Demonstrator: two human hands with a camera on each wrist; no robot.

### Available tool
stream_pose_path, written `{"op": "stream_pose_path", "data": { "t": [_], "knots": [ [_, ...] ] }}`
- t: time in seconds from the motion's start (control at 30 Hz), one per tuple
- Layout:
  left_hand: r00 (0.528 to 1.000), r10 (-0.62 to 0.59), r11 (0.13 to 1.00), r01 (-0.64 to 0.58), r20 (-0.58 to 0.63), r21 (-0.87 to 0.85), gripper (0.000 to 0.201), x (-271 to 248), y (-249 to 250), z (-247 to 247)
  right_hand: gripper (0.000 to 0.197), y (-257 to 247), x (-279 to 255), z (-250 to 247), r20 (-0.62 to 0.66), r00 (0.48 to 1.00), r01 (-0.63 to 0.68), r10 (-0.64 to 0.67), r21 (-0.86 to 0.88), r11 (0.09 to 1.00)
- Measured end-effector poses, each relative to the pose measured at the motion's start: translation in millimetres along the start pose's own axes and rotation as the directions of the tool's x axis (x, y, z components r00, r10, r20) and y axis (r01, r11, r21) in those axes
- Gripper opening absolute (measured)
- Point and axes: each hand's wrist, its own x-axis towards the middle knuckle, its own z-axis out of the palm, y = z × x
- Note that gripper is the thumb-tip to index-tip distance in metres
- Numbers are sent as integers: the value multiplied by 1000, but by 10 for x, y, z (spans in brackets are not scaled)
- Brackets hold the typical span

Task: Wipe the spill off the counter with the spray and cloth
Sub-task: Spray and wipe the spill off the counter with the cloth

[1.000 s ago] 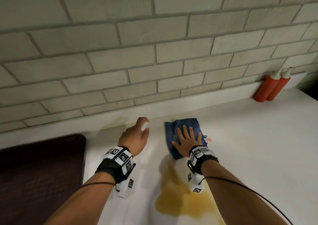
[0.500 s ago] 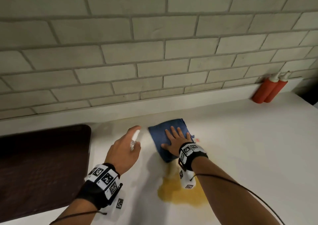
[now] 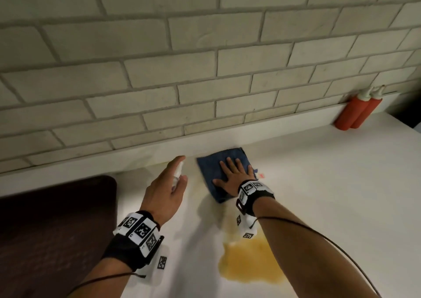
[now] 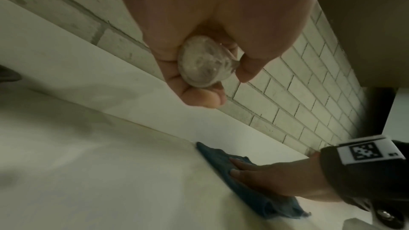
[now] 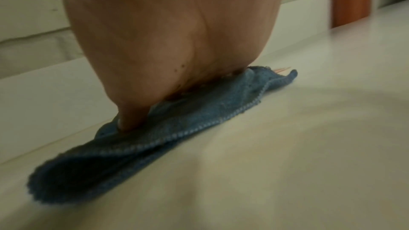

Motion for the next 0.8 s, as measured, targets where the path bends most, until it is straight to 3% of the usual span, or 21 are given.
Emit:
{"op": "stream_pose_path", "data": {
  "t": [0.23, 0.37, 0.47, 0.67, 0.8],
  "knots": [
    [998, -56, 998, 56, 33, 4, 45, -2, -34, 75, 81, 642, -547, 262, -35, 981, -186, 189, 71, 980],
    [995, -83, 997, 83, 48, 5, 44, -144, -20, 137, 79, 648, -1154, 568, -34, 978, -205, 207, 64, 977],
    [995, -82, 997, 82, 58, 10, 44, -273, -7, 185, 77, 580, -1185, 572, -3, 972, -233, 234, 53, 971],
    [996, -78, 997, 77, 47, 17, 44, -554, 13, 191, 75, 60, -617, 306, 50, 987, -153, 151, 27, 988],
    [996, -83, 995, 81, 34, 51, 45, -686, -18, 77, 74, -542, -774, 500, 32, 999, 41, -40, -33, 999]
  ]
}}
